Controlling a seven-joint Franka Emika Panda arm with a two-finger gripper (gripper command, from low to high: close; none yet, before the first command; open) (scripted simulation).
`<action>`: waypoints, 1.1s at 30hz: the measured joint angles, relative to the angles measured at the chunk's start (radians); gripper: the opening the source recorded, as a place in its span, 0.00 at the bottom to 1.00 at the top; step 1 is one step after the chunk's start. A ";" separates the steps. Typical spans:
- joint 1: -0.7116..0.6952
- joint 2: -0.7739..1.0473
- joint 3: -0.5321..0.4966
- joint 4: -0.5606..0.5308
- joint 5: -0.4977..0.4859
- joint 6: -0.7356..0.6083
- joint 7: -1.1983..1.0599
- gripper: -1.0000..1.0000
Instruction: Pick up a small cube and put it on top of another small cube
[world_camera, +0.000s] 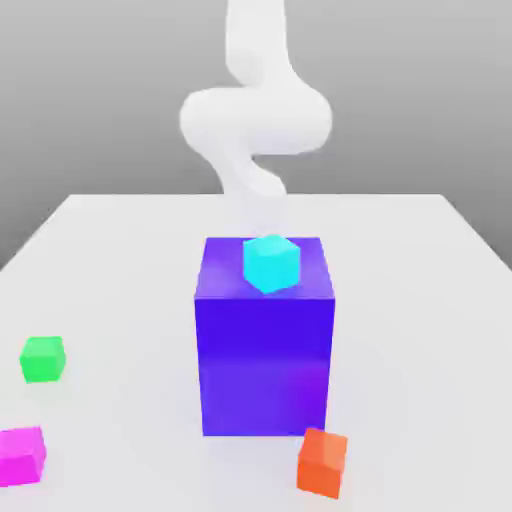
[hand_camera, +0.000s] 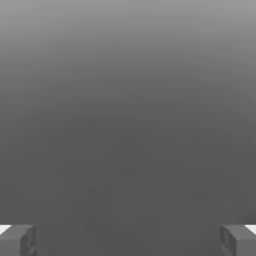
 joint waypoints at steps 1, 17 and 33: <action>-0.022 0.039 0.001 -0.001 -0.005 0.012 0.031 0.50; -0.273 0.623 -0.062 -0.010 -0.056 0.196 0.470 0.50; -0.439 1.202 -0.094 0.015 0.129 0.448 0.636 0.00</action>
